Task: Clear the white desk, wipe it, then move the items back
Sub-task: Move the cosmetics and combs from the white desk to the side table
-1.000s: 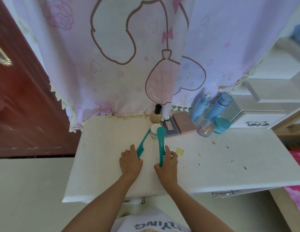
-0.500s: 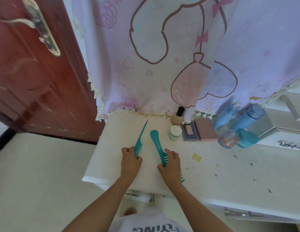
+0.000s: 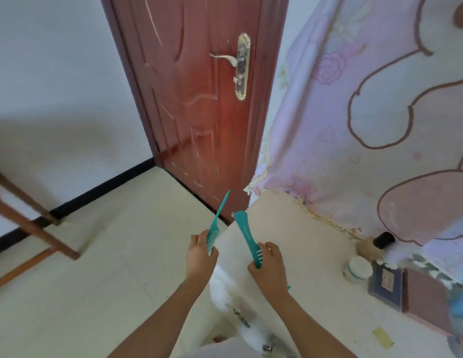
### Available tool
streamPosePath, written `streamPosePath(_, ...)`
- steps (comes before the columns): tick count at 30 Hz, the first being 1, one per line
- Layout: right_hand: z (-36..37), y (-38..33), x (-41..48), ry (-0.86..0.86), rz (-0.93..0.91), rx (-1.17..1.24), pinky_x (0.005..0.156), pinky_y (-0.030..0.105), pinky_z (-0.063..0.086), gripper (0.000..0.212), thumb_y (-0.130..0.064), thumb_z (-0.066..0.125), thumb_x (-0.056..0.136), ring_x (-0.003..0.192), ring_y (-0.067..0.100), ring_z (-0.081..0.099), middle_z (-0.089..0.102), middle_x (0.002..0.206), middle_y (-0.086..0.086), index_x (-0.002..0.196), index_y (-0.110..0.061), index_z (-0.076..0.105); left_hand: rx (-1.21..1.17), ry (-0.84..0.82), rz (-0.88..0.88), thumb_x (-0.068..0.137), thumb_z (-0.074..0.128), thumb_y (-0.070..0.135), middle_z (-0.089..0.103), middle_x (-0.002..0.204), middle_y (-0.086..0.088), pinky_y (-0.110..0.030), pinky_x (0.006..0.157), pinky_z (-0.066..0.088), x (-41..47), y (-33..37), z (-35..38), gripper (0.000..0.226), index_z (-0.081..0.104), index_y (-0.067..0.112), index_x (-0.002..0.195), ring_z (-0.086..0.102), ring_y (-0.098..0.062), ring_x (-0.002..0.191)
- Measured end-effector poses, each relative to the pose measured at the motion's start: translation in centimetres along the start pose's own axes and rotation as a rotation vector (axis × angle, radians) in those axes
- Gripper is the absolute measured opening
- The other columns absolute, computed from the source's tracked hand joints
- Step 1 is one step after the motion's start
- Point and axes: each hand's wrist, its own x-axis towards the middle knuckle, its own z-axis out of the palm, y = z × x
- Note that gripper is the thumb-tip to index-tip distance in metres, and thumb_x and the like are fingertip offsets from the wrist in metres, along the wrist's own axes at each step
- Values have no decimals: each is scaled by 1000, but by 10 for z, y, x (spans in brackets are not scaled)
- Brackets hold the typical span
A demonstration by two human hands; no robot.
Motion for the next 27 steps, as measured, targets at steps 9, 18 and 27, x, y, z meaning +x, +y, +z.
streamPosePath(9,15,-21,-24,-191,-307,-35,91,19,41,49,-12,56,82,117,17,44,40,135,6,130,-8,44,-103,336,-190,85,53,1,47,113,-11,-28,70,41,-60,-32,-44,43,48,9,126,49,-22,80)
streamPosePath(18,20,-52,-63,-313,-601,-78,78,18,37,42,-8,56,80,105,23,48,48,119,11,121,-2,50,-90,572,-365,85,54,1,47,115,-14,-35,82,46,-156,-67,-80,43,47,7,127,51,-29,91)
streamPosePath(27,54,-116,-134,-450,-838,-63,84,22,41,46,-10,57,80,110,22,46,46,124,10,125,-5,48,-82,839,-514,85,55,2,48,117,-14,-28,80,41,-250,-101,-139,43,47,6,127,47,-21,90)
